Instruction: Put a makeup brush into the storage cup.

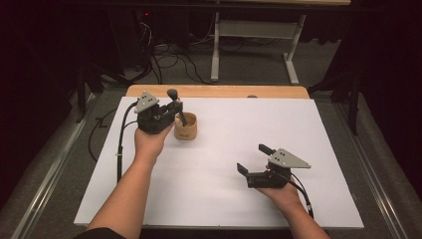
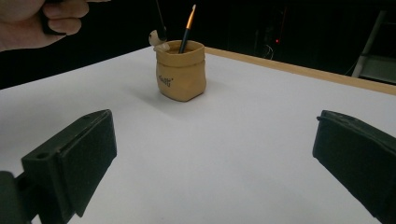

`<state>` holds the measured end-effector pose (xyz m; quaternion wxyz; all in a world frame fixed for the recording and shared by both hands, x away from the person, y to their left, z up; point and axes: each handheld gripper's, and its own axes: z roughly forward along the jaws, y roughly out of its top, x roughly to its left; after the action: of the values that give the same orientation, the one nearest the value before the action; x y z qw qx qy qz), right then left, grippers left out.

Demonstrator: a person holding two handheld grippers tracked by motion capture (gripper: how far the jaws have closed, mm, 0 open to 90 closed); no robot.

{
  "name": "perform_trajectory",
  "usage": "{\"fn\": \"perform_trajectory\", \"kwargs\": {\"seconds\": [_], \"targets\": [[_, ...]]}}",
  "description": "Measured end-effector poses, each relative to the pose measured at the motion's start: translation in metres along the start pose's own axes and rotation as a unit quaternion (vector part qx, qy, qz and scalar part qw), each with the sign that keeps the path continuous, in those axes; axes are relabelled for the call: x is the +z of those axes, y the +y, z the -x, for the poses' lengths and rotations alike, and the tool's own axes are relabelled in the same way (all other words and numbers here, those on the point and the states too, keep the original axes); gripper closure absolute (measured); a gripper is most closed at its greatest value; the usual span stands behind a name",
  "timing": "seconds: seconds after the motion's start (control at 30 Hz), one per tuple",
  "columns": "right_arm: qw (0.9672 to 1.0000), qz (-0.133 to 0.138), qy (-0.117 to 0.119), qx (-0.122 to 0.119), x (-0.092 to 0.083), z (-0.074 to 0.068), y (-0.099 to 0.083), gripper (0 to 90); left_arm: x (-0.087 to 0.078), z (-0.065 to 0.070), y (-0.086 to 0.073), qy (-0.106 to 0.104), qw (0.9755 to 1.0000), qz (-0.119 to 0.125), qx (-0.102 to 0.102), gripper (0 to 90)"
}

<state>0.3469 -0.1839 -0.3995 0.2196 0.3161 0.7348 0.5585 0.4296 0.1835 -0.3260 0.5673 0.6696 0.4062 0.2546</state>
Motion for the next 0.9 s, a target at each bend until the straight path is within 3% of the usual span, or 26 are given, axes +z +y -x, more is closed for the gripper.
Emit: {"fn": "perform_trajectory", "kwargs": {"seconds": [0.9], "targets": [[1.0, -0.001, -0.001, 0.001, 0.0, 0.001, -0.001, 1.1, 0.022, -0.003, -0.013, 0.012, 0.9995, -0.029, -0.005, 77.8]]}}
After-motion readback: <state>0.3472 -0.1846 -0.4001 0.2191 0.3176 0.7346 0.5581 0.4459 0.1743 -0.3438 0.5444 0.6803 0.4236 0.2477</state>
